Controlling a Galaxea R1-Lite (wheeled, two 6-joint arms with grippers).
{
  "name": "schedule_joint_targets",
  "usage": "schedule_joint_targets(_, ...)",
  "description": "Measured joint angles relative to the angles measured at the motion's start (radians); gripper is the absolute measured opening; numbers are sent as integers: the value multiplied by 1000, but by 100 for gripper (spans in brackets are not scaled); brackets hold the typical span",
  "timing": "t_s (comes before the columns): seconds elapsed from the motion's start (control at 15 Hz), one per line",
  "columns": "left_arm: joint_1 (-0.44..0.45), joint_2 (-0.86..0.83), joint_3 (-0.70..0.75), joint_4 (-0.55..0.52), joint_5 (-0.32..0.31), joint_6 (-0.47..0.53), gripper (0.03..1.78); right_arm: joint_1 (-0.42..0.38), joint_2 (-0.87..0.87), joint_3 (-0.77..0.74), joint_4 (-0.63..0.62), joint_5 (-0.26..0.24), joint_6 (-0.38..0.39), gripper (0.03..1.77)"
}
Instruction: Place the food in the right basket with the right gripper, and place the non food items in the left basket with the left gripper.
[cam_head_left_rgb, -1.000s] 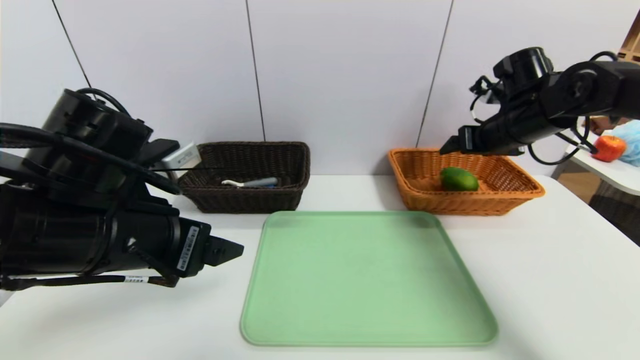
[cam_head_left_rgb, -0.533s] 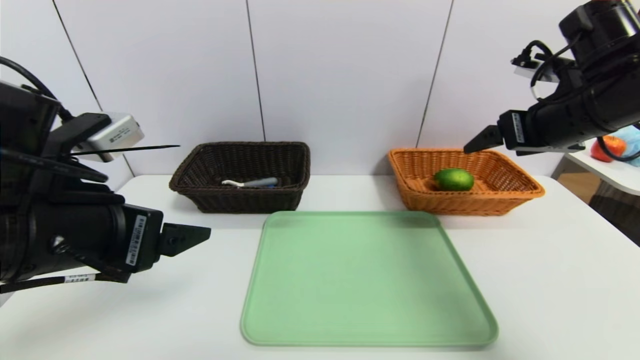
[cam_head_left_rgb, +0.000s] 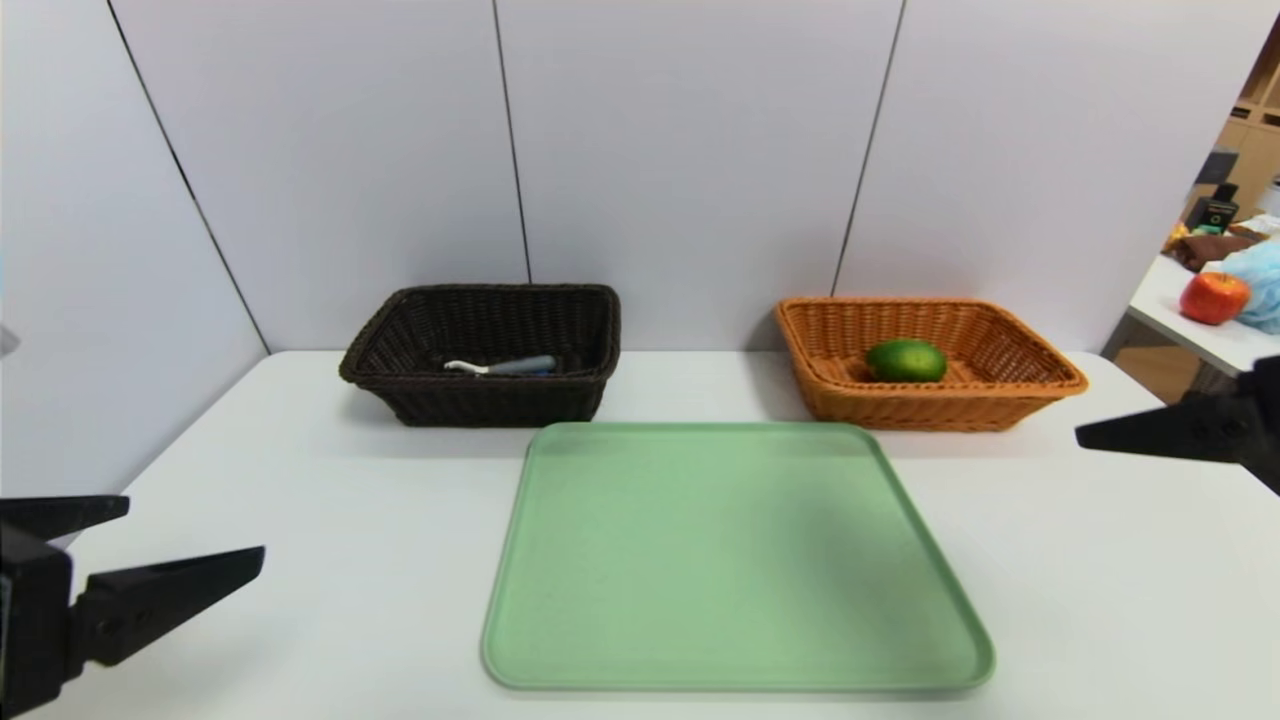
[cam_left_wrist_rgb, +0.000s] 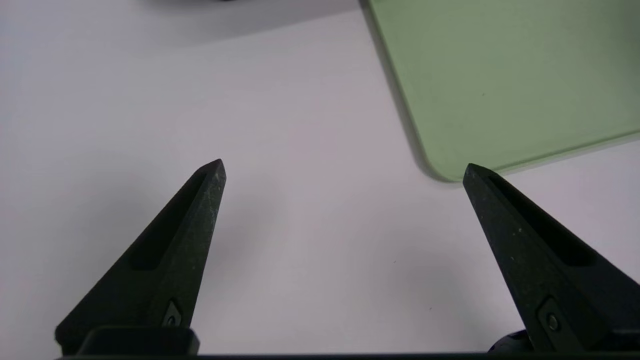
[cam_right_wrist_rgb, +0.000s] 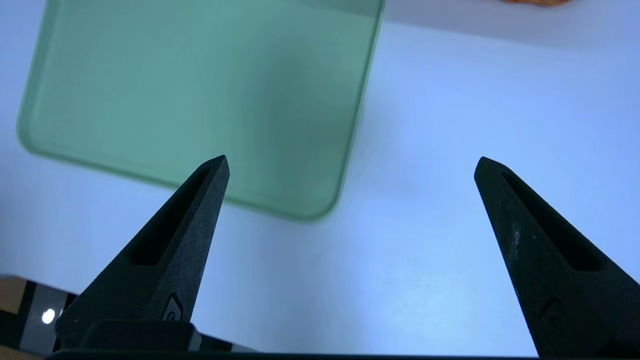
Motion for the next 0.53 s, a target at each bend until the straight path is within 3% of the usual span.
schedule_joint_targets(0.2,48,-131,94,20,33,52,169,31,-188,155,0,0,-6,169)
schedule_joint_targets(0.53,244,-358,255,34,43,159,169,-7,-473,344,31,0,-13,169)
